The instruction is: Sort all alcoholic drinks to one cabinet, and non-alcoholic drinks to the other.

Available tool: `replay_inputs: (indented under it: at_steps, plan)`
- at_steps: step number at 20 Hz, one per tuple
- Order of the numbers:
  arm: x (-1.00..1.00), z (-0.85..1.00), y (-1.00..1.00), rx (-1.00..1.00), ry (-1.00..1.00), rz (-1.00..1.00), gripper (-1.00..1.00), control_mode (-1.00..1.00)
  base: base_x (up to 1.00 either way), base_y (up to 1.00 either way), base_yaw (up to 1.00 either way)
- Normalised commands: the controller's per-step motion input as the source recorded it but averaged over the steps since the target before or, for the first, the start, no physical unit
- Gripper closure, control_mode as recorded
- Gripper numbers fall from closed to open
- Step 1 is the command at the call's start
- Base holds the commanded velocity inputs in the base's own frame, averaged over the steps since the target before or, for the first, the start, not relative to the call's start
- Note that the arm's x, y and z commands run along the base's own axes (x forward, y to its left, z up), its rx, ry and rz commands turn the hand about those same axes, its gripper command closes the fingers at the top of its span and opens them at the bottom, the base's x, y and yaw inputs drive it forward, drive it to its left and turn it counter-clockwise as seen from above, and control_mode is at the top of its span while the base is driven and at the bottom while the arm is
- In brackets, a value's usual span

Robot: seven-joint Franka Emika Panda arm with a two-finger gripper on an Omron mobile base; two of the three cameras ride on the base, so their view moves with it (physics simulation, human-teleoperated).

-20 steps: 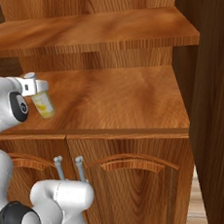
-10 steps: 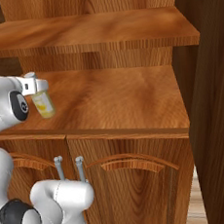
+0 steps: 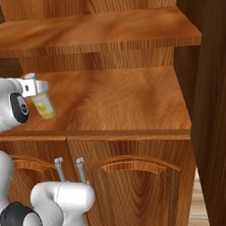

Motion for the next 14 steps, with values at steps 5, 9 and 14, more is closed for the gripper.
replay_inputs:
  at_steps: [5, 9, 14]
  plan:
    - [0.00, -0.50, -0.19, 0.00, -0.06, 0.00, 1.00, -1.00, 0.00, 0.00, 0.00]
    - [0.00, -0.46, -0.27, 0.01, -0.01, 0.00, 1.00, -1.00, 0.00, 0.00, 0.00]
    - [0.05, -0.32, -0.18, 0.06, 0.00, 0.00, -1.00, -1.00, 0.00, 0.00, 0.00]
